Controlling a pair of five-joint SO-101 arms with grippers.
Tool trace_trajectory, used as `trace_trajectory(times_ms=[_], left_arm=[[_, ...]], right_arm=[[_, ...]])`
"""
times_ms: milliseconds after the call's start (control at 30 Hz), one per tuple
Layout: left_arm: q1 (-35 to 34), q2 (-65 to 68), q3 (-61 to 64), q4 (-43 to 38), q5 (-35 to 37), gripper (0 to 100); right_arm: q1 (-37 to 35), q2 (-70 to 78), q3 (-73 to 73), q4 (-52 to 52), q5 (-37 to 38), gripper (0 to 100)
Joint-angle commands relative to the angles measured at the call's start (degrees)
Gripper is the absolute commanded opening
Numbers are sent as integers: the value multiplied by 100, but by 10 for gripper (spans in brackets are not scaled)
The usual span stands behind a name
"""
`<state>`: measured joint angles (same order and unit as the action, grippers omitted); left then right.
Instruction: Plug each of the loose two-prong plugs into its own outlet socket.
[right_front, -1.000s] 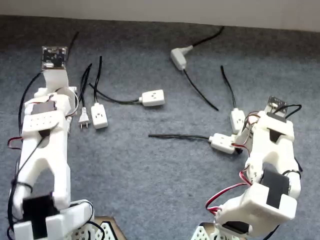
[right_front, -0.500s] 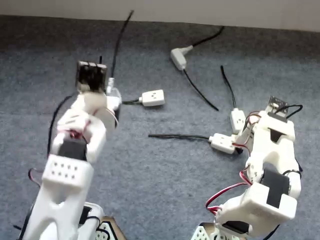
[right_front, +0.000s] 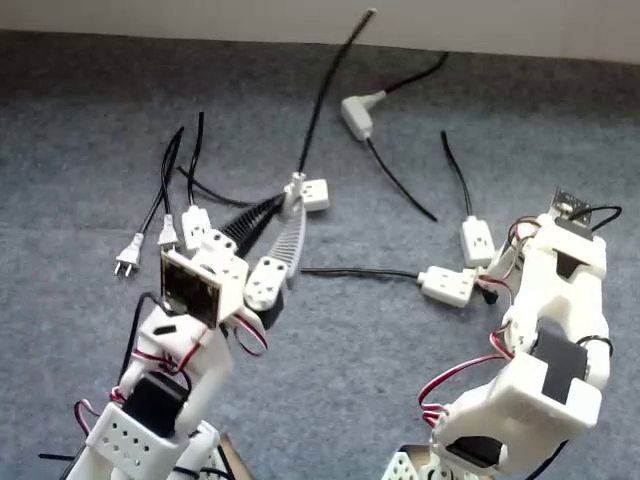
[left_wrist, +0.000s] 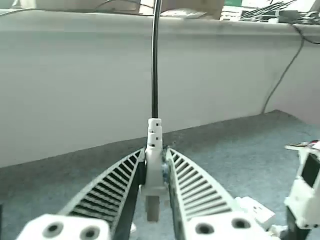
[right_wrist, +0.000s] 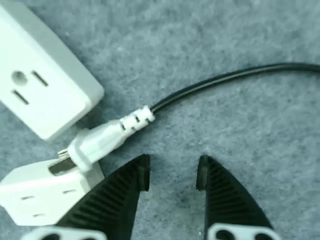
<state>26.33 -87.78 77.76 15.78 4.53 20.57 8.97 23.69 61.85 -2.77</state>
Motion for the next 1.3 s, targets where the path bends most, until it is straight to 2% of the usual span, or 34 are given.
trace_trajectory(times_ms=[0, 133, 233, 400, 667, 867, 1000, 1067, 1267], left_arm=[[646, -233, -40, 0, 44, 7], [1437, -286, 31, 88, 26, 7], [1657, -277, 101, 88, 18, 7], [1675, -286, 356, 88, 9, 7], [1771, -268, 479, 88, -9, 7], [1798, -259, 567, 88, -9, 7], [1789, -242, 919, -527, -70, 7], [1842, -242, 1130, -826, -404, 7], [1912, -286, 1209, -905, -545, 7]], right_arm=[[-189, -75, -620, 233, 88, 166], [-374, -75, -1473, 769, 88, 166], [-549, -75, -2079, 1138, 88, 166], [-1007, -75, -2598, 1455, 70, 166], [-1991, -119, -2659, 1947, 44, 166], [-2202, -426, -3301, 2835, 35, 166], [-2343, -1147, -3600, 3363, 35, 166], [-2589, -1385, -3609, 3538, 35, 166], [-3055, -1481, -3600, 3697, -158, 166]])
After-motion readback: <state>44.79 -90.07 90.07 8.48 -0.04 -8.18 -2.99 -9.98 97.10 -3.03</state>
